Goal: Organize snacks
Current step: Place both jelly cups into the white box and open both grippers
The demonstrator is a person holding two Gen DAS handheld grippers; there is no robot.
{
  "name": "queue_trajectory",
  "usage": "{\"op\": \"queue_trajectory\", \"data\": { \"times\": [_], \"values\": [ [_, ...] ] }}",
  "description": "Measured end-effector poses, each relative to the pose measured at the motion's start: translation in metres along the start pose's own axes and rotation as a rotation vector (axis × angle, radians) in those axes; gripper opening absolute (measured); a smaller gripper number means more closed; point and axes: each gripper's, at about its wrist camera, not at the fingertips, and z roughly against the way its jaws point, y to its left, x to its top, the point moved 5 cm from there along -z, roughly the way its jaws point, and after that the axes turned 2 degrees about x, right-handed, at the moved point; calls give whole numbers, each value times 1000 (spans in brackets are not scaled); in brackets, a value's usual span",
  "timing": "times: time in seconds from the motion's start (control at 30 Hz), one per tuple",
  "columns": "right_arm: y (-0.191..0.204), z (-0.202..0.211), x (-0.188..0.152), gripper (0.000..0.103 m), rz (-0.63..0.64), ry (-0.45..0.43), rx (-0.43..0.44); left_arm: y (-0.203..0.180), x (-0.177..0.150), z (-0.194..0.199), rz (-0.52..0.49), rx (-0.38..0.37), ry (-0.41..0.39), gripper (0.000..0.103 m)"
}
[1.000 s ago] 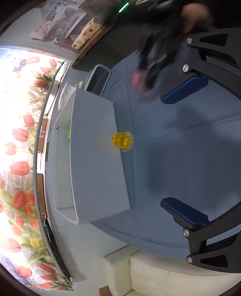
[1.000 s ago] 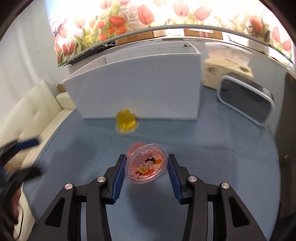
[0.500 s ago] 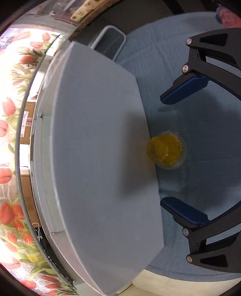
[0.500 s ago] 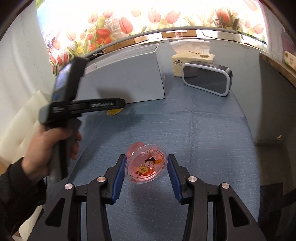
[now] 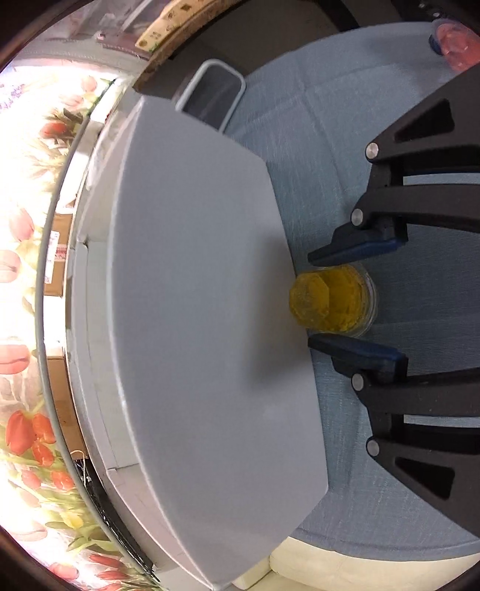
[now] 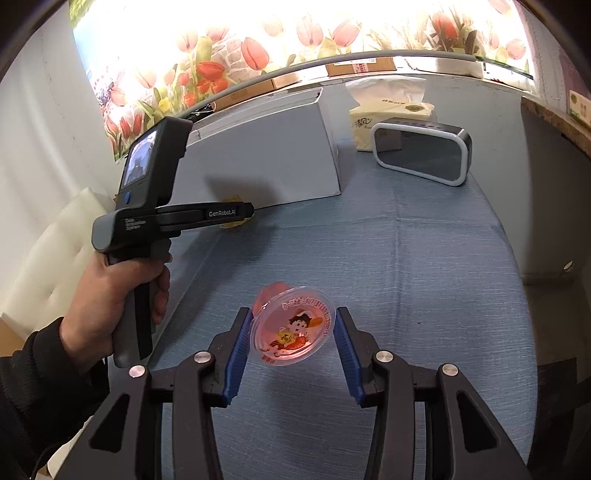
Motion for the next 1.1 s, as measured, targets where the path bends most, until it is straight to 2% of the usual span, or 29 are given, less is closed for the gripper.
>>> {"op": "queue_trajectory", "data": {
  "times": [0.3, 0.4, 0.6, 0.77, 0.9, 1.1],
  "values": [
    [22, -6, 12, 48, 19, -12, 48, 9, -6, 86, -37, -138, -87, 42],
    [31, -10, 24, 49, 39, -24, 58, 14, -5, 115, -29, -192, -109, 42],
    [49, -19, 66, 49, 78, -58, 93, 39, 11, 161, -11, -231, -166, 42],
    [63, -30, 121, 49, 114, -103, 89, 55, 49, 159, 5, -263, -191, 42],
    [71, -40, 165, 49, 128, -136, 84, 70, 81, 142, 49, -287, -193, 42],
    [72, -82, 213, 49, 175, -96, 23, 81, 130, 105, 56, -309, -151, 42]
  ]
}}
